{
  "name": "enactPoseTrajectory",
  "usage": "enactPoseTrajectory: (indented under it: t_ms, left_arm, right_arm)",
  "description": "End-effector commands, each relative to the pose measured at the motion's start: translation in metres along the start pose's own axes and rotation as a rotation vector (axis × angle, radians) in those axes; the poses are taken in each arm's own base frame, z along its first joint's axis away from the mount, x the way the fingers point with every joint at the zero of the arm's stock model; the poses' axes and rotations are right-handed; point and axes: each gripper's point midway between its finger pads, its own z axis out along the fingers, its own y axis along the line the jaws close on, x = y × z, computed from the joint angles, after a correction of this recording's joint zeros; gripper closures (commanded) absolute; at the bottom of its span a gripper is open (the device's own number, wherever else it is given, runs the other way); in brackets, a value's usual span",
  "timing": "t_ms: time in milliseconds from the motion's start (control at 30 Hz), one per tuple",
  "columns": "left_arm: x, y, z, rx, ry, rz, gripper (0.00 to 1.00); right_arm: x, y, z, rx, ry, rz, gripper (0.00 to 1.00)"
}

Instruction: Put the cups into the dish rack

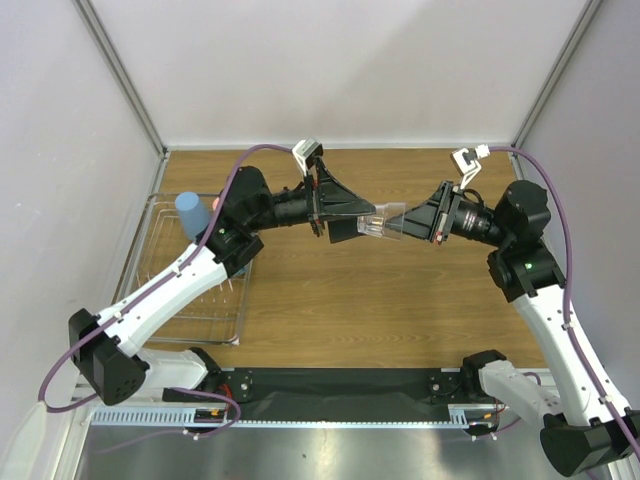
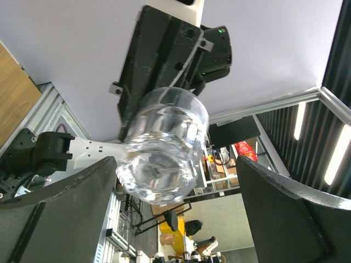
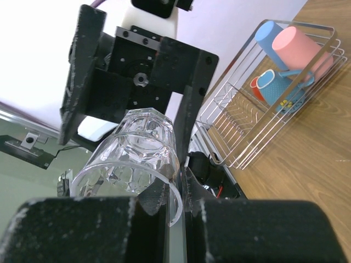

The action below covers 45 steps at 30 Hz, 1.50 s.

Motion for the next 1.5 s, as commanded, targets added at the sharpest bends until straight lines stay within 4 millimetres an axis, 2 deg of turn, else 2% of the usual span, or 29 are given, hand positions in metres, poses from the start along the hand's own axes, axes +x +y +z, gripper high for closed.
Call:
enactPoseTrajectory:
  t_ms: [0, 67, 267, 400, 433, 467, 533, 567, 600, 667, 700, 733, 800, 833, 867, 900, 933, 967, 1000, 1033, 1067, 1100, 1133, 1200, 1267, 1300, 1367, 1433, 1467]
  left_arm:
    - [0.004, -0.026, 0.0, 0.077, 0.019, 0.016, 0.05]
    - [0.003, -0.029, 0.001, 0.095, 0.02, 0.012, 0.08]
    - [0.001, -0.03, 0.004, 0.105, 0.027, 0.007, 0.23]
    - [0.001, -0.029, 0.006, 0.117, 0.036, 0.0, 0.4]
    - [0.001, -0.029, 0.006, 0.118, 0.041, 0.0, 0.46]
    - [0.0, -0.03, 0.006, 0.119, 0.039, 0.003, 0.64]
    - [-0.001, -0.028, 0.007, 0.113, 0.04, 0.006, 0.91]
    - [0.0, -0.025, 0.007, 0.098, 0.042, -0.001, 1.0]
    - [-0.004, -0.023, 0.006, 0.088, 0.033, 0.003, 1.0]
    - [-0.009, -0.016, 0.0, 0.043, 0.008, 0.024, 1.0]
    - [-0.02, -0.011, -0.007, 0.01, -0.025, 0.035, 1.0]
    - [-0.027, -0.006, -0.013, -0.022, -0.053, 0.082, 1.0]
    - [-0.052, 0.012, -0.038, -0.148, -0.139, 0.067, 1.0]
    - [-0.06, 0.034, -0.052, -0.255, -0.172, 0.059, 1.0]
    - [-0.084, 0.036, -0.075, -0.308, -0.255, 0.087, 1.0]
    - [-0.094, 0.039, -0.09, -0.357, -0.303, 0.103, 1.0]
    - [-0.099, 0.054, -0.108, -0.446, -0.32, 0.106, 1.0]
    - [-0.112, 0.049, -0.123, -0.484, -0.38, 0.141, 1.0]
    - [-0.133, 0.053, -0.15, -0.55, -0.468, 0.151, 1.0]
    - [-0.136, 0.063, -0.169, -0.638, -0.498, 0.151, 1.0]
    - [-0.157, 0.058, -0.196, -0.699, -0.612, 0.184, 1.0]
    - [-0.166, 0.057, -0.212, -0.746, -0.67, 0.206, 1.0]
    - [-0.17, 0.056, -0.231, -0.823, -0.726, 0.233, 1.0]
    - [-0.187, 0.06, -0.282, -1.01, -0.915, 0.248, 1.0]
    - [-0.189, 0.062, -0.334, -1.192, -1.04, 0.176, 1.0]
    - [-0.183, 0.068, -0.368, -1.347, -1.138, 0.115, 1.0]
    - [-0.188, 0.074, -0.399, -1.442, -1.217, 0.029, 1.0]
    - [-0.195, 0.084, -0.412, -1.489, -1.23, -0.013, 1.0]
    - [-0.203, 0.094, -0.418, -1.526, -1.223, -0.044, 1.0]
  right_arm:
    - [-0.002, 0.005, 0.003, -0.033, 0.005, -0.05, 1.0]
    - [0.0, 0.002, 0.003, -0.032, 0.017, -0.044, 1.0]
    - [0.002, -0.002, 0.006, -0.036, 0.033, -0.033, 1.0]
    - [0.003, -0.004, 0.008, -0.043, 0.045, -0.034, 1.0]
    - [0.003, -0.004, 0.008, -0.043, 0.045, -0.034, 1.0]
    - [0.003, -0.006, 0.009, -0.041, 0.048, -0.032, 1.0]
    - [0.004, -0.009, 0.01, -0.036, 0.054, -0.026, 1.0]
    - [0.004, -0.009, 0.01, -0.032, 0.055, -0.028, 1.0]
    - [0.006, -0.016, 0.01, -0.009, 0.063, -0.026, 0.85]
    - [-0.001, -0.021, 0.01, 0.051, 0.049, -0.039, 0.6]
    - [0.005, -0.037, 0.008, 0.123, 0.077, 0.014, 0.34]
    - [0.002, -0.048, 0.007, 0.182, 0.066, -0.017, 0.23]
    - [0.004, -0.064, 0.003, 0.283, 0.094, 0.027, 0.06]
    - [0.001, -0.077, 0.0, 0.346, 0.086, 0.023, 0.04]
    - [0.005, -0.082, -0.004, 0.39, 0.106, 0.055, 0.03]
    - [0.008, -0.089, -0.005, 0.42, 0.121, 0.076, 0.02]
    - [0.008, -0.103, -0.006, 0.471, 0.13, 0.09, 0.02]
    - [0.01, -0.109, -0.008, 0.495, 0.14, 0.104, 0.02]
    - [0.014, -0.116, -0.009, 0.519, 0.158, 0.127, 0.02]
    - [0.016, -0.124, -0.009, 0.534, 0.168, 0.141, 0.02]
    - [0.016, -0.128, -0.009, 0.542, 0.174, 0.148, 0.03]
    - [0.016, -0.132, -0.009, 0.546, 0.178, 0.155, 0.03]
    - [0.017, -0.138, -0.007, 0.547, 0.191, 0.178, 0.03]
    - [0.011, -0.142, -0.005, 0.54, 0.19, 0.184, 0.03]
    - [0.008, -0.155, -0.003, 0.56, 0.212, 0.199, 0.03]
    - [-0.001, -0.156, -0.002, 0.565, 0.208, 0.182, 0.02]
    - [-0.001, -0.169, 0.001, 0.586, 0.237, 0.201, 0.03]
    - [-0.004, -0.176, 0.003, 0.583, 0.251, 0.197, 0.02]
    - [-0.002, -0.185, 0.005, 0.588, 0.267, 0.216, 0.03]
